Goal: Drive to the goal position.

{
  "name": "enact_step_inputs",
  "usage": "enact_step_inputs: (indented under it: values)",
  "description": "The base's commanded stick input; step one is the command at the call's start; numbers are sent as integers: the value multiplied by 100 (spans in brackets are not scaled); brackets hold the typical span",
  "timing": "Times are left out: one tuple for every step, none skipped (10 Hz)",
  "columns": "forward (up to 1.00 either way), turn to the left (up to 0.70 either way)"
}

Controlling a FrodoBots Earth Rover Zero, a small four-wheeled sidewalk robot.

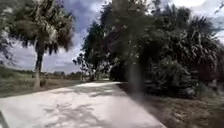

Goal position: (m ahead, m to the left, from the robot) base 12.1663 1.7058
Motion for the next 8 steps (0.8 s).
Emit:
enact_step_inputs:
  values:
    - [69,1]
    - [69,1]
    - [69,1]
    - [69,1]
    - [69,14]
    - [69,14]
    - [69,11]
    - [69,1]
